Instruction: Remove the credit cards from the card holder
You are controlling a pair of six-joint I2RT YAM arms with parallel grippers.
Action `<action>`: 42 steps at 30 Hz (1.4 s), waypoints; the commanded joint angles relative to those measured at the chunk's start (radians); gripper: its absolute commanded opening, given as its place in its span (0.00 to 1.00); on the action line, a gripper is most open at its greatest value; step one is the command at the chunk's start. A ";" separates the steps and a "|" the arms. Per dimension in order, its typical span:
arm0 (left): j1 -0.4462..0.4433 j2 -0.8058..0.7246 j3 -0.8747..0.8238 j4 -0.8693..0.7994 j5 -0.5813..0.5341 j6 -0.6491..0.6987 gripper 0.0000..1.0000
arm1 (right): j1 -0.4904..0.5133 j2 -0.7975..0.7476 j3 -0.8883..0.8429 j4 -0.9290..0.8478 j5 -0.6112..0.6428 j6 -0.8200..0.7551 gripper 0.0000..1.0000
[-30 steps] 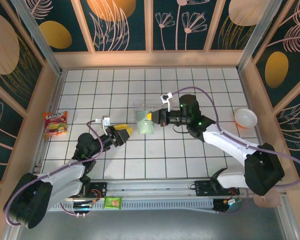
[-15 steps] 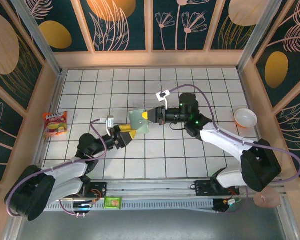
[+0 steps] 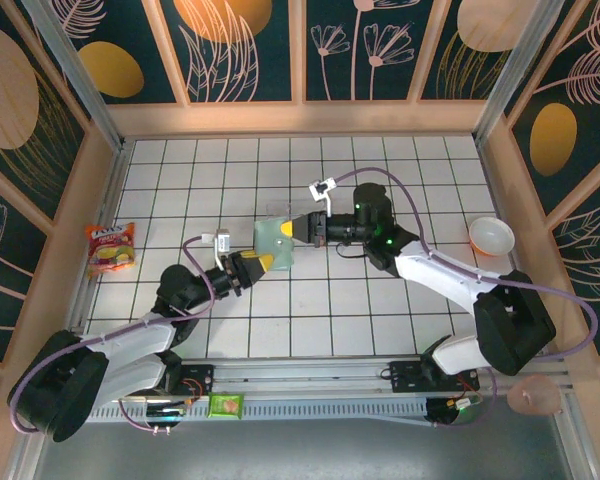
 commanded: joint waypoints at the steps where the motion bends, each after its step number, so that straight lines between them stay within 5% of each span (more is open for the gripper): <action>1: -0.040 -0.035 0.060 -0.081 -0.067 0.061 0.00 | 0.008 -0.020 0.061 -0.168 0.204 -0.058 0.12; 4: -0.088 -0.049 0.098 -0.224 -0.210 0.101 0.00 | 0.012 -0.061 0.078 -0.330 0.433 -0.049 0.38; 7: -0.127 -0.028 0.141 -0.345 -0.377 0.101 0.00 | 0.035 -0.119 0.057 -0.402 0.599 -0.020 0.50; 13: -0.223 0.011 0.191 -0.409 -0.605 0.114 0.00 | 0.150 -0.160 0.044 -0.447 0.790 0.008 0.56; 18: -0.266 0.055 0.232 -0.426 -0.669 0.129 0.00 | 0.216 -0.109 0.086 -0.465 0.862 -0.004 0.57; 32: -0.293 0.078 0.243 -0.410 -0.657 0.144 0.00 | 0.258 0.039 0.179 -0.554 0.911 -0.041 0.52; 42: -0.293 0.049 0.240 -0.440 -0.680 0.155 0.00 | 0.258 0.076 0.191 -0.621 1.007 -0.062 0.16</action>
